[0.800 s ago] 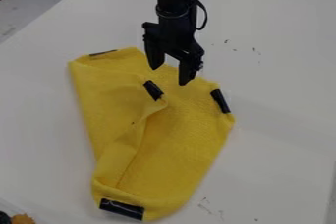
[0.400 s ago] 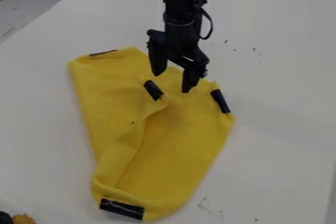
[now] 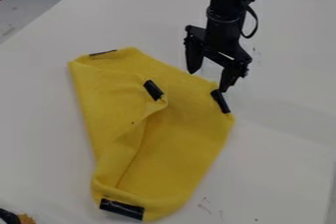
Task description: Fold the cloth from right to left
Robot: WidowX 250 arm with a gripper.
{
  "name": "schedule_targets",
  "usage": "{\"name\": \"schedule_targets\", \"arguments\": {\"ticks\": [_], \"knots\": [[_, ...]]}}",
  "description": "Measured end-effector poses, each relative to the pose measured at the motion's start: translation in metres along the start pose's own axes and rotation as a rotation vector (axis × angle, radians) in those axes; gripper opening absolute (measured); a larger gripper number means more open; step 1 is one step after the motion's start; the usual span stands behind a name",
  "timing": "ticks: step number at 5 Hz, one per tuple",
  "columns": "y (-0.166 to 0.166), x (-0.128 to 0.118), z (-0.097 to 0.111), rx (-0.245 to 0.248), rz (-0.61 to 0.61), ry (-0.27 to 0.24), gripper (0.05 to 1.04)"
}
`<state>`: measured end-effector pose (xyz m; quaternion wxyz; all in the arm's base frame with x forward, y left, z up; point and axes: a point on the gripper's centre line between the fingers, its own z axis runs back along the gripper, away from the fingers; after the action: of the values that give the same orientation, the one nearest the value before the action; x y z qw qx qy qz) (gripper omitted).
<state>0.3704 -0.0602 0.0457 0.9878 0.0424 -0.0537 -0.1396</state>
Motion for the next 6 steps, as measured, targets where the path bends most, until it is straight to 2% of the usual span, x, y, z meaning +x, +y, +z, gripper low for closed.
{"name": "schedule_targets", "arguments": {"ticks": [2, 3, 4, 5, 6], "knots": [[-0.017, 0.006, -0.018, -0.040, 0.077, -0.012, 1.001], [-0.018, 0.002, -0.026, -0.040, 0.104, -0.004, 1.001], [-0.022, 0.000, -0.032, -0.059, 0.111, -0.006, 0.964], [-0.022, 0.001, -0.037, -0.063, 0.106, -0.002, 0.826], [-0.017, 0.003, -0.038, -0.066, 0.116, 0.008, 0.529]]}}
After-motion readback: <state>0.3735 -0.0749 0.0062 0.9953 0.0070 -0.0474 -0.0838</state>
